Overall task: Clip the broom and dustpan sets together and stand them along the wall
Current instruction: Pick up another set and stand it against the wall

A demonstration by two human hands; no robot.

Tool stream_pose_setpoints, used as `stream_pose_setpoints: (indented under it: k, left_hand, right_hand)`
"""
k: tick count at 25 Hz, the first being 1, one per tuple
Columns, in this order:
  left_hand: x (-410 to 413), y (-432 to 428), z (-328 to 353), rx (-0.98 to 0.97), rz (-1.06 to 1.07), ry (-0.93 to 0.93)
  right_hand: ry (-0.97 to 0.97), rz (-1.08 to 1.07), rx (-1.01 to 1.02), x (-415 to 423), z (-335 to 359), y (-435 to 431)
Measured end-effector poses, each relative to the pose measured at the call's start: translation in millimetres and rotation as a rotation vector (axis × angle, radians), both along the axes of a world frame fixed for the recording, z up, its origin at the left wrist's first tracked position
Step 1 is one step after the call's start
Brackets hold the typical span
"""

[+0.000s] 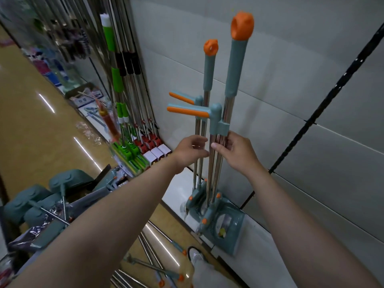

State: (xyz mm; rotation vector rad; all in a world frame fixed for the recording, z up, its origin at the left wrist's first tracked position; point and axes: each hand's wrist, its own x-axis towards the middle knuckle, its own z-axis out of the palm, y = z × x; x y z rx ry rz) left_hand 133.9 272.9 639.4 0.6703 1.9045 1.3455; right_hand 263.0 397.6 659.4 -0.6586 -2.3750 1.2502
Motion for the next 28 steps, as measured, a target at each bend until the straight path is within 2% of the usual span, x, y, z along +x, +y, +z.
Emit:
stream_pose_setpoints:
  k: [6, 13, 17, 22, 28]
  left_hand:
    - [-30, 29, -18, -0.090, 0.250, 0.006]
    - [-63, 62, -22, 0.020, 0.237, 0.080]
    - [-74, 73, -25, -0.048, 0.248, 0.133]
    - [-76, 82, -25, -0.230, 0.090, 0.425]
    - [-81, 78, -31, -0.111, 0.063, 0.341]
  right_hand:
    - [0.027, -0.013, -0.050, -29, -16, 34]
    - [0.053, -0.154, -0.066, -53, -36, 47]
    - [-0.059, -0.165, -0.098, -42, -66, 42]
    - [-0.377, -0.003, 0.029, -45, -76, 57]
    - [-0.158, -0.100, -0.156, -41, -95, 34]
